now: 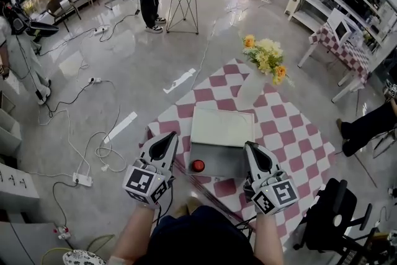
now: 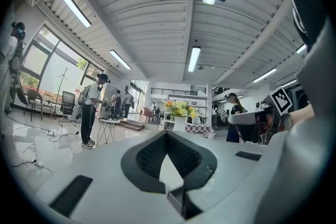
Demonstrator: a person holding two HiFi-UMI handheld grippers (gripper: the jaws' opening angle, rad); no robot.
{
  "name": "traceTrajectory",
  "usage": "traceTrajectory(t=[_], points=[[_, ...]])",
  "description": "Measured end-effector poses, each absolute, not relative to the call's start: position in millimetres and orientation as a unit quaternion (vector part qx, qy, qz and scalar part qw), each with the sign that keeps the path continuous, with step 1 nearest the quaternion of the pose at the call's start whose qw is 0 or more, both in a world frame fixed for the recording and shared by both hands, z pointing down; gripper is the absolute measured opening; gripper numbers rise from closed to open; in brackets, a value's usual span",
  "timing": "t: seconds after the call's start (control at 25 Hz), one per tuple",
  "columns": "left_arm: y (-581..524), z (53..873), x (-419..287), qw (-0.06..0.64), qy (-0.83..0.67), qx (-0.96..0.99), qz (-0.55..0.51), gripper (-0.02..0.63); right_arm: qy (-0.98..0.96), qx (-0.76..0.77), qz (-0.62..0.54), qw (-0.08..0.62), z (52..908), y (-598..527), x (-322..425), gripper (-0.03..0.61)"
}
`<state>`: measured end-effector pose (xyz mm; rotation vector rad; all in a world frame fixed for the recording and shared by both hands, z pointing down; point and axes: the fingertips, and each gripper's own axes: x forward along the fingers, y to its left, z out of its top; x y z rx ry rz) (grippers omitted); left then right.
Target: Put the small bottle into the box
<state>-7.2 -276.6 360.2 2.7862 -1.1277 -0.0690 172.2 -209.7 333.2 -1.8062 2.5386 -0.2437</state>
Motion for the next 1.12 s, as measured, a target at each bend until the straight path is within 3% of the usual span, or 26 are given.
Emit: traceTrajectory(t=[1.12], points=[[-284.3, 362.9, -11.6, 0.077, -0.376, 0.923, -0.024, 0.002, 0.81, -0.581, -0.08, 0.008, 333.7, -217.9, 171.2, 0.003]])
